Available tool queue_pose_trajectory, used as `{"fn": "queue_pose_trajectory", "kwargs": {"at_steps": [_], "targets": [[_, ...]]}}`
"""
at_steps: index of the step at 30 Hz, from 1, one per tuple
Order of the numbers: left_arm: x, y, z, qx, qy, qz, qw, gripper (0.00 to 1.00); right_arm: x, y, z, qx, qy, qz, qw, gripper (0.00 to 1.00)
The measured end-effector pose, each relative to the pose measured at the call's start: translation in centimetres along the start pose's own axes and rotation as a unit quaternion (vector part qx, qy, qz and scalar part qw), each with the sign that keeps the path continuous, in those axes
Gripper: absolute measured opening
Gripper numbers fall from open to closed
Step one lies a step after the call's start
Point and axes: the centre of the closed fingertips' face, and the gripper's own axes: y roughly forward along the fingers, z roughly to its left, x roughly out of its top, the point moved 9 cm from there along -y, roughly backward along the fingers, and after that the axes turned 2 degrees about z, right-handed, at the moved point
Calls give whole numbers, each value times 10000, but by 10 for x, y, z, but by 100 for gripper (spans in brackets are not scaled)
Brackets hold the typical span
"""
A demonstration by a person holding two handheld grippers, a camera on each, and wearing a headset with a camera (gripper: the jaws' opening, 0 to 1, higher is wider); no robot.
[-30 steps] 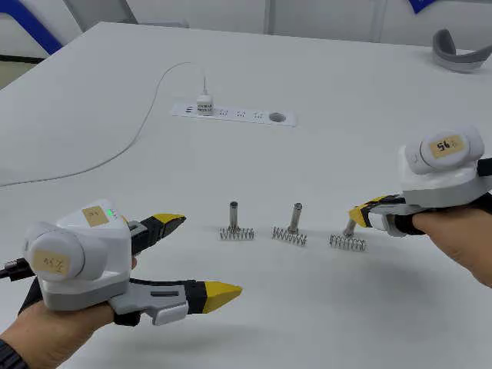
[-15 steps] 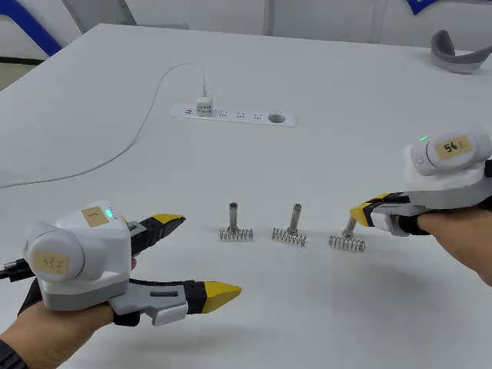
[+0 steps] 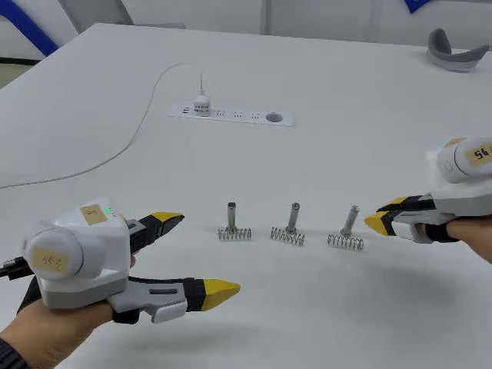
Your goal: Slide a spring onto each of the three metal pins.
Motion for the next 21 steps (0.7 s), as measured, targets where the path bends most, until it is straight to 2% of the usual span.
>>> {"fn": "queue_pose_trajectory", "kwargs": {"at_steps": [7, 10, 21], "targets": [[0, -1, 0, 19, 2, 15, 10000, 84, -5, 10, 3, 351, -345, 102, 9987, 18], [0, -2, 1, 37, 1, 23, 10000, 84, -8, 14, 6, 600, -579, 175, 9964, 18], [0, -2, -1, 35, 7, 59, 10000, 84, -9, 27, 9, 1018, -957, 397, 9894, 18]]}}
